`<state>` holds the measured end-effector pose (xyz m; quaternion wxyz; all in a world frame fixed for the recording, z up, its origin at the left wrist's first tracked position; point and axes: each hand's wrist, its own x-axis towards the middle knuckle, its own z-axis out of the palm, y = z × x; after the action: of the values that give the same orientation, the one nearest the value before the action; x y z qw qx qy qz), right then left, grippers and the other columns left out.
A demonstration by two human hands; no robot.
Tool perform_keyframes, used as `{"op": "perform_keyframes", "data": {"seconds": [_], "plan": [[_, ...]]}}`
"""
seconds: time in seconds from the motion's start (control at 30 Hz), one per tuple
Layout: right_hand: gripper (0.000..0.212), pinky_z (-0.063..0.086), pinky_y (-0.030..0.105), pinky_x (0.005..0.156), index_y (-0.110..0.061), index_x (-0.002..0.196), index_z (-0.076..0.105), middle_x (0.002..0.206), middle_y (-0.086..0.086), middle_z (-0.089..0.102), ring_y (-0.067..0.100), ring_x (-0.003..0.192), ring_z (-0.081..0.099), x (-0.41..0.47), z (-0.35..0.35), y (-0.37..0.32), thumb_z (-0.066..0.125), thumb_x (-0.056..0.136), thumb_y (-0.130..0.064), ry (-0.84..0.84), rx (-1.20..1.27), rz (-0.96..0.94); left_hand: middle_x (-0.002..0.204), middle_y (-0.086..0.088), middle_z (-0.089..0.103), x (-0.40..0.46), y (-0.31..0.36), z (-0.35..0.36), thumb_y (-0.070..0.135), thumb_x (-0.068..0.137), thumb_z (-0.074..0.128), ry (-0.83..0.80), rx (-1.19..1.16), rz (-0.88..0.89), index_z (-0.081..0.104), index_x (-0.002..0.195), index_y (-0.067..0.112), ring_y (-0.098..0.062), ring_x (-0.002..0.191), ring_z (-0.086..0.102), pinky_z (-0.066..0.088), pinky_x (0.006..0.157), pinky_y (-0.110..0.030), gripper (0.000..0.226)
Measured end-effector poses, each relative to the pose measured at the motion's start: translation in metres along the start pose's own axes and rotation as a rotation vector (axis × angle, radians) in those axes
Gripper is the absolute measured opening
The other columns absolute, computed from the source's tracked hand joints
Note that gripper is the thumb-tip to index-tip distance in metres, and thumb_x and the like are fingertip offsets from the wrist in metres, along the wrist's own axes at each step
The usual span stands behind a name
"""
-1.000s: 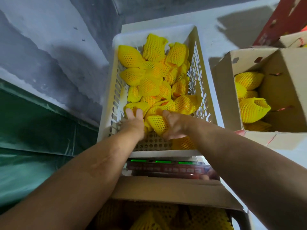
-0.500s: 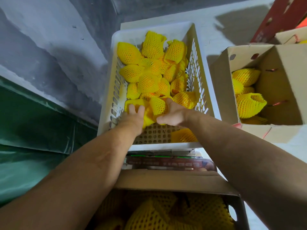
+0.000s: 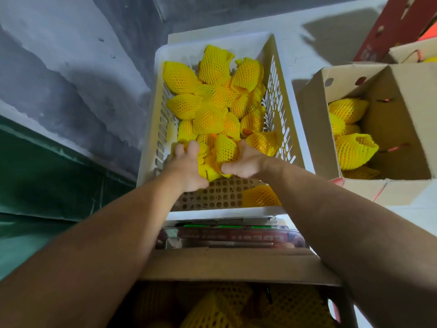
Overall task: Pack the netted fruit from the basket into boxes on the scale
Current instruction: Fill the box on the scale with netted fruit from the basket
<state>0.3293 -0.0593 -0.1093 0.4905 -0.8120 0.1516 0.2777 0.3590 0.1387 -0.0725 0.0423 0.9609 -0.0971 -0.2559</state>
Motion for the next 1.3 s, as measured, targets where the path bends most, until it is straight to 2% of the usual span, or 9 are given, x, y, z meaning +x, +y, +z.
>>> {"op": "perform_keyframes", "data": {"seconds": [0.13, 0.3, 0.4, 0.47, 0.6, 0.9, 1.03, 1.2, 1.3], "plan": [[0.103, 0.050, 0.035, 0.079, -0.027, 0.148, 0.030, 0.117, 0.002, 0.060, 0.026, 0.105, 0.060, 0.002, 0.003, -0.003, 0.076, 0.062, -0.058, 0.004, -0.133, -0.042, 0.094, -0.010, 0.049, 0.003, -0.009, -0.031, 0.016, 0.087, 0.072, -0.015, -0.680, -0.185, 0.037, 0.128, 0.019, -0.022, 0.067, 0.055, 0.048, 0.055, -0.031, 0.054], [0.103, 0.056, 0.042, 0.086, -0.027, 0.152, 0.023, 0.116, 0.002, 0.061, 0.028, 0.106, 0.060, -0.003, 0.006, 0.000, 0.078, 0.069, -0.052, -0.077, -0.309, -0.042, 0.155, -0.010, 0.048, -0.020, 0.004, 0.005, 0.053, 0.101, 0.057, -0.361, 0.063, -0.023, 0.045, 0.154, 0.022, -0.031, 0.136, 0.050, 0.046, 0.099, -0.031, 0.062], [0.100, 0.054, 0.039, 0.080, -0.028, 0.152, 0.022, 0.115, 0.001, 0.059, 0.026, 0.100, 0.060, -0.002, 0.005, 0.004, 0.079, 0.073, -0.050, -0.099, -0.396, -0.041, 0.170, -0.010, 0.028, -0.016, 0.018, 0.024, 0.046, 0.113, 0.035, -0.500, -0.008, -0.012, 0.028, 0.164, 0.017, -0.029, 0.153, 0.032, 0.033, 0.117, -0.037, 0.059], [0.096, 0.054, 0.035, 0.064, -0.026, 0.150, 0.025, 0.105, 0.002, 0.062, 0.022, 0.087, 0.065, -0.002, 0.006, 0.002, 0.081, 0.074, -0.045, -0.105, -0.392, -0.047, 0.166, -0.013, 0.036, -0.010, 0.021, 0.030, 0.047, 0.105, 0.058, -0.542, -0.141, 0.059, 0.030, 0.163, 0.015, -0.032, 0.147, 0.040, 0.033, 0.121, -0.042, 0.072], [0.096, 0.057, 0.037, 0.056, -0.031, 0.148, 0.025, 0.093, 0.008, 0.068, 0.024, 0.074, 0.071, -0.002, 0.006, 0.001, 0.078, 0.070, -0.045, -0.098, -0.384, -0.046, 0.170, -0.011, 0.027, -0.001, 0.018, 0.037, 0.062, 0.075, 0.082, -0.548, -0.100, 0.088, 0.013, 0.167, 0.015, -0.034, 0.149, 0.038, 0.036, 0.120, -0.047, 0.124], [0.085, 0.048, 0.033, 0.071, -0.024, 0.136, 0.032, 0.094, 0.000, 0.057, 0.022, 0.084, 0.061, 0.001, 0.007, 0.004, 0.078, 0.070, -0.050, -0.112, -0.449, -0.077, 0.169, -0.009, 0.026, 0.014, 0.004, 0.047, 0.044, 0.098, 0.068, -0.530, -0.102, 0.036, 0.003, 0.167, 0.018, -0.035, 0.148, 0.038, 0.040, 0.117, -0.049, 0.098], [0.086, 0.043, 0.029, 0.063, -0.023, 0.141, 0.029, 0.097, 0.001, 0.058, 0.021, 0.082, 0.060, -0.001, 0.006, 0.003, 0.079, 0.075, -0.048, -0.109, -0.445, -0.087, 0.149, -0.005, 0.057, 0.013, 0.002, 0.049, 0.057, 0.084, 0.081, -0.548, -0.031, 0.092, 0.054, 0.139, 0.028, -0.028, 0.123, 0.060, 0.051, 0.099, -0.038, 0.068], [0.087, 0.046, 0.032, 0.074, -0.026, 0.145, 0.030, 0.102, -0.002, 0.056, 0.027, 0.099, 0.060, 0.000, 0.004, 0.001, 0.079, 0.076, -0.046, -0.100, -0.349, -0.130, 0.158, -0.003, 0.046, 0.019, -0.004, 0.053, 0.046, 0.068, 0.094, -0.413, -0.228, 0.148, 0.017, 0.165, 0.028, -0.029, 0.134, 0.052, 0.047, 0.112, -0.049, 0.125], [0.087, 0.052, 0.039, 0.088, -0.028, 0.147, 0.031, 0.126, 0.005, 0.058, 0.030, 0.112, 0.059, -0.001, 0.001, -0.001, 0.080, 0.077, -0.042, -0.018, -0.253, -0.186, 0.152, -0.001, 0.052, 0.019, -0.006, 0.053, 0.039, 0.068, 0.093, -0.274, -0.474, 0.212, 0.030, 0.160, 0.028, -0.028, 0.136, 0.053, 0.045, 0.114, -0.053, 0.112]]}}
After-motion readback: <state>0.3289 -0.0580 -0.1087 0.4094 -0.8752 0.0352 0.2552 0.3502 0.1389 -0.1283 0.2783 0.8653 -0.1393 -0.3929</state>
